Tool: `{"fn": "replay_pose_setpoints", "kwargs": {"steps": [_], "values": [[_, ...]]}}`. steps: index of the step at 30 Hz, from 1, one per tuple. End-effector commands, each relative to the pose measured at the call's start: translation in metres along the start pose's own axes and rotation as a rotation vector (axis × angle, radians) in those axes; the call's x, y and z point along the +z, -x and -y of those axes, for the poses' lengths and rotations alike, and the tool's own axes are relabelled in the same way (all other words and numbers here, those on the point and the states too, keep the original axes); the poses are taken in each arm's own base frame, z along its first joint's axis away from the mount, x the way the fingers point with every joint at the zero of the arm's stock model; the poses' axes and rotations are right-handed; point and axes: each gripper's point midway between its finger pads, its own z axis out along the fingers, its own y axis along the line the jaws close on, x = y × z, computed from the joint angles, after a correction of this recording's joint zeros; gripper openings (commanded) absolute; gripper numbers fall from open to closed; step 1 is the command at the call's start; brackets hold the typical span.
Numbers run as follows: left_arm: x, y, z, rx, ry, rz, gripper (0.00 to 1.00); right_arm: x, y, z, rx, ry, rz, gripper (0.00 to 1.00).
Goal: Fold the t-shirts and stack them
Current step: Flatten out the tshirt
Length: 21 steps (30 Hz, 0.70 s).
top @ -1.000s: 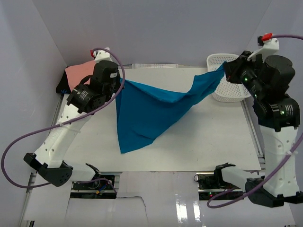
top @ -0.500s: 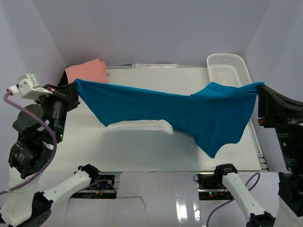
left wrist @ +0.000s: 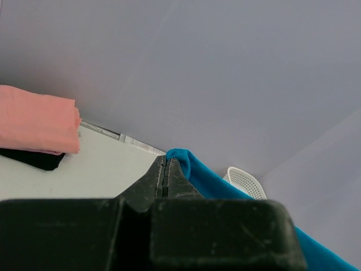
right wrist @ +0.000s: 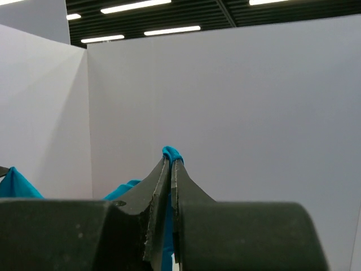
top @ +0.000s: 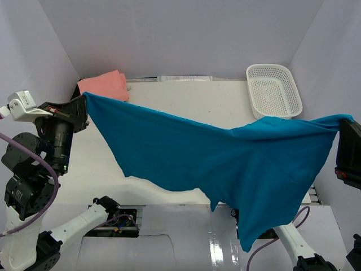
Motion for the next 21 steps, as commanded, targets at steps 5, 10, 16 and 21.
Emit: {"fn": "replay_pose_setpoints", "kwargs": {"steps": [5, 10, 16, 21], "values": [[0.019, -0.047, -0.016, 0.071, 0.080, -0.068, 0.00, 0.036, -0.142, 0.034, 0.136, -0.101, -0.338, 0.08], [0.041, -0.101, -0.030, 0.121, 0.158, -0.148, 0.00, 0.032, -0.262, 0.059, 0.205, -0.201, -0.619, 0.08], [0.087, -0.188, -0.033, 0.199, 0.209, -0.325, 0.00, 0.043, -0.351, 0.071, 0.268, -0.222, -0.808, 0.08], [0.134, -0.263, -0.071, 0.153, 0.279, -0.539, 0.00, 0.040, -0.428, 0.076, 0.344, -0.242, -0.988, 0.08]]}}
